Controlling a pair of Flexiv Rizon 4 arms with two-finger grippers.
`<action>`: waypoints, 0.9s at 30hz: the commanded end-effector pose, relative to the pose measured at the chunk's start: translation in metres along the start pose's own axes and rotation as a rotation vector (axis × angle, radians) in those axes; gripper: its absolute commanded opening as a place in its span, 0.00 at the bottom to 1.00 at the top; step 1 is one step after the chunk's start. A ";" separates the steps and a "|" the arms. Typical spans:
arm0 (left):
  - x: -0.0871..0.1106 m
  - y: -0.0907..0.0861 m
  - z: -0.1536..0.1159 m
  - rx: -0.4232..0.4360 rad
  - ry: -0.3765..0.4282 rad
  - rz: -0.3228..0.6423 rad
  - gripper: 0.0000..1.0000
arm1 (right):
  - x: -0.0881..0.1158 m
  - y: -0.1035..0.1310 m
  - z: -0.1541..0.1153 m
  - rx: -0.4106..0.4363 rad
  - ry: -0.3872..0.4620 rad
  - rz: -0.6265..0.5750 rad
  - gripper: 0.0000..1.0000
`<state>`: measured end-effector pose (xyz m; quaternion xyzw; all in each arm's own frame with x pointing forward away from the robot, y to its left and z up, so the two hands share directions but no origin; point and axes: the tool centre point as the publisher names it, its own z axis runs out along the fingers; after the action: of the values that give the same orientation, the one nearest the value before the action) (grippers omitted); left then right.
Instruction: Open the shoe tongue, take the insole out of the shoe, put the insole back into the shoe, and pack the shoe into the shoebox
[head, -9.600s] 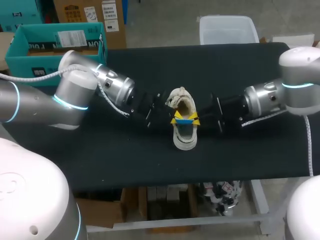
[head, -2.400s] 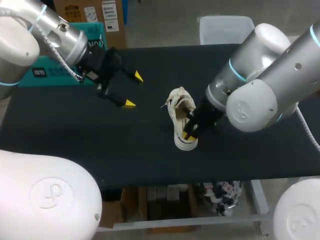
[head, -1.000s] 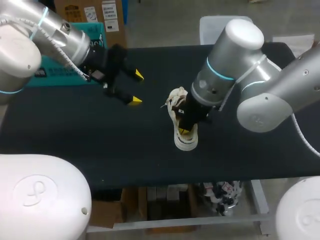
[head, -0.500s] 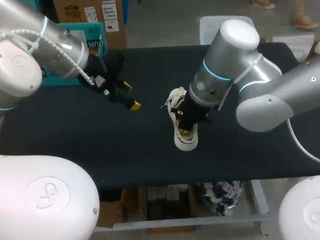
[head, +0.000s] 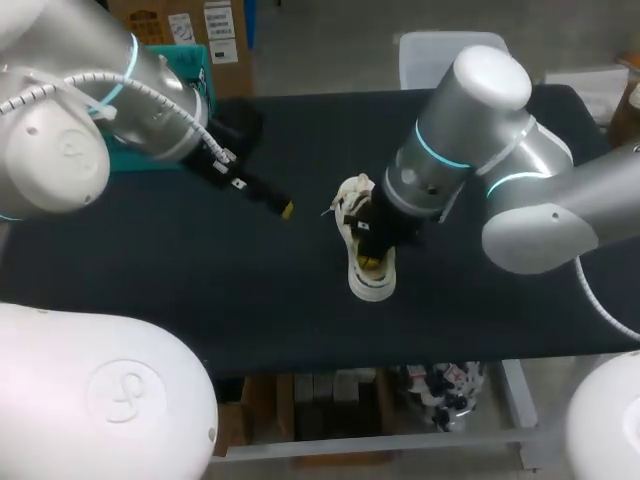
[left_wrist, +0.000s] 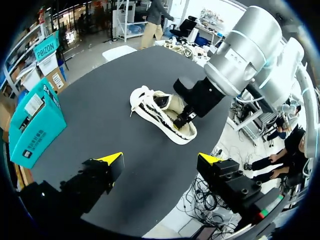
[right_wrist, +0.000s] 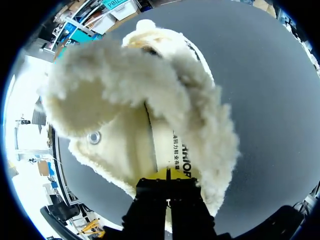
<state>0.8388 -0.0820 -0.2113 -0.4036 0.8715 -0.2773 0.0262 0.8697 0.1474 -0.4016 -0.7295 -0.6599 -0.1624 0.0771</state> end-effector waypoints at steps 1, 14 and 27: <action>0.002 -0.008 0.018 -0.056 -0.068 -0.115 1.00 | -0.001 -0.005 -0.025 -0.357 0.031 -0.017 0.27; 0.004 -0.004 0.037 -0.143 -0.077 -0.293 1.00 | -0.011 0.003 -0.078 -0.396 0.050 -0.105 1.00; 0.029 0.010 0.062 -0.151 -0.118 -0.390 1.00 | -0.051 0.013 -0.117 -0.341 0.102 -0.210 1.00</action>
<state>0.8306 -0.1177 -0.2566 -0.5778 0.7933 -0.1909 -0.0201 0.8696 0.0759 -0.3088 -0.6587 -0.6978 -0.2802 -0.0250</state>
